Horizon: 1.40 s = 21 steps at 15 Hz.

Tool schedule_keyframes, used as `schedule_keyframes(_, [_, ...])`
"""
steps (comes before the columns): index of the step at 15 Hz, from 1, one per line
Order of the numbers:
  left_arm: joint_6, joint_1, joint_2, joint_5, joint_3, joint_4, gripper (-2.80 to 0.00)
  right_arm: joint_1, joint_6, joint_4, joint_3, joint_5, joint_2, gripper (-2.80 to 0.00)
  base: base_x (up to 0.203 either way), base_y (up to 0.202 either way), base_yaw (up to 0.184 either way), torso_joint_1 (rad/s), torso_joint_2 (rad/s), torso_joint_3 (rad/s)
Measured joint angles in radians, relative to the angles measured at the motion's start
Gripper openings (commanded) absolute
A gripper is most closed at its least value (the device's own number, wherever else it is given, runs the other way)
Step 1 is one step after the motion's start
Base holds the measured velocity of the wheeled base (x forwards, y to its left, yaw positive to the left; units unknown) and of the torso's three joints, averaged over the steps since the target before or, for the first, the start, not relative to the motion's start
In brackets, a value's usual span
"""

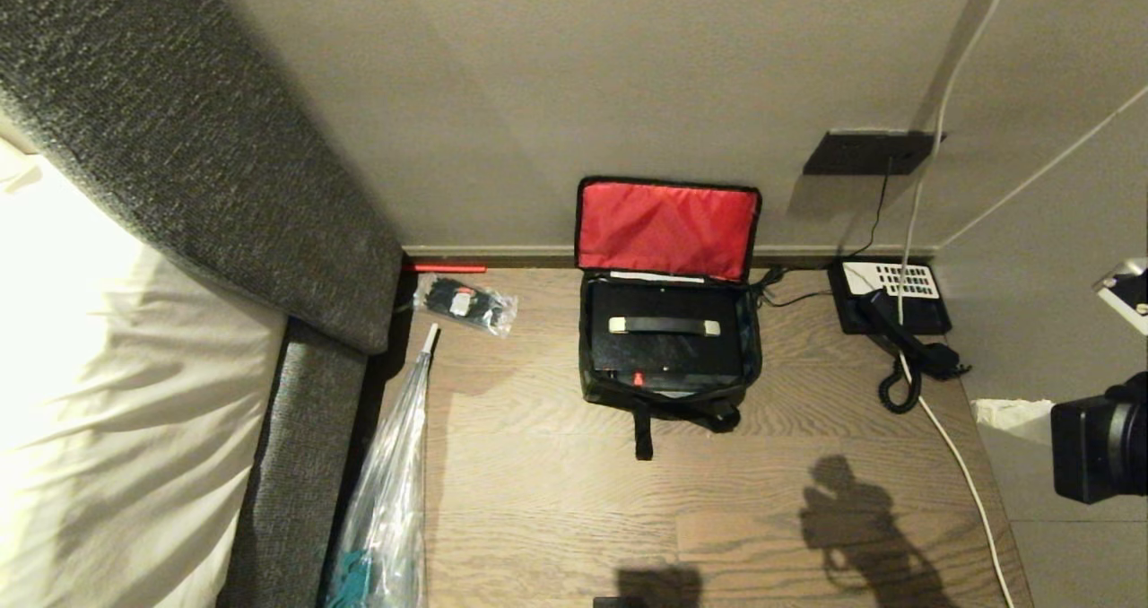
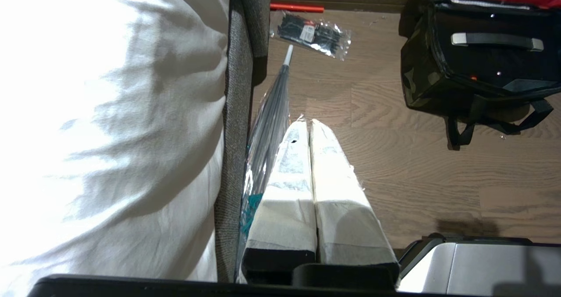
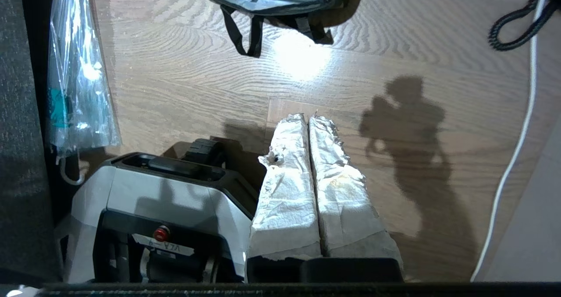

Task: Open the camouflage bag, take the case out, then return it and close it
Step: Grip the handle

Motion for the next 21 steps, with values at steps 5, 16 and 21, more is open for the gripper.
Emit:
schedule_keyframes(5, [0.000,0.000,0.000,0.000,0.000,-0.001,-2.80,0.000,-0.129,0.023,0.004,-0.028,0.014,-2.80,0.000,0.000,0.000,0.001,0.00,0.020])
schedule_keyframes(16, [0.000,0.000,0.000,0.000,0.000,-0.001,-2.80,0.149,-0.586,-0.362,-0.105,-0.301,0.537,0.00,0.000,0.000,0.000,0.000,0.00,0.000])
schedule_keyframes(21, [0.000,0.000,0.000,0.000,0.000,-0.001,-2.80,0.328,-0.654,-0.558,-0.189,-0.467,0.811,0.00,0.000,0.000,0.000,0.000,0.00,0.000])
